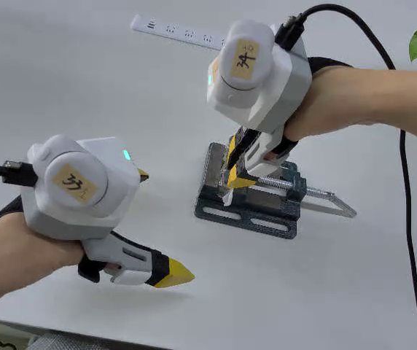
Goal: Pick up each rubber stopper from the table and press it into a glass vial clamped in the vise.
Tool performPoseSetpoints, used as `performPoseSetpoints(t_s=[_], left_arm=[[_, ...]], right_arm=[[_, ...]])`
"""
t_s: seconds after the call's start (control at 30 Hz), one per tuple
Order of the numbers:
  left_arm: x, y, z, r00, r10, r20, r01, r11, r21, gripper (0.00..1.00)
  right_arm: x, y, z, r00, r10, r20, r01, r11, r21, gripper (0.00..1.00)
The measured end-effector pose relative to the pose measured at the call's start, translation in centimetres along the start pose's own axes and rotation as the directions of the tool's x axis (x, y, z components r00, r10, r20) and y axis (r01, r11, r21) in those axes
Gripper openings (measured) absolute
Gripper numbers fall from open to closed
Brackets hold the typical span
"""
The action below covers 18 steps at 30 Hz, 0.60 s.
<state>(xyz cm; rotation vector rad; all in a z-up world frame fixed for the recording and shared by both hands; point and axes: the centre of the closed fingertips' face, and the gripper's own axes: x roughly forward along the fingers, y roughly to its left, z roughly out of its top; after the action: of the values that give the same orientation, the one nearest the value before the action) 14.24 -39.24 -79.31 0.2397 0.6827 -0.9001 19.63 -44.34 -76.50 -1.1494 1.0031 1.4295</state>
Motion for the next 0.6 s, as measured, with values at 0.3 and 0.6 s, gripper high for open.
performPoseSetpoints(t_s=[0.3,0.6], left_arm=[[0.1,0.0,0.1,1.0,-0.002,0.002,0.002,1.0,0.0,0.93],[0.0,0.2,0.0,1.0,0.001,0.005,-0.001,1.0,-0.002,0.92]], right_arm=[[-0.8,0.3,-0.4,0.9995,0.031,-0.003,-0.031,0.999,0.008,0.13],[-1.1,0.0,-0.1,0.9989,0.043,0.018,-0.044,0.999,0.023,0.06]])
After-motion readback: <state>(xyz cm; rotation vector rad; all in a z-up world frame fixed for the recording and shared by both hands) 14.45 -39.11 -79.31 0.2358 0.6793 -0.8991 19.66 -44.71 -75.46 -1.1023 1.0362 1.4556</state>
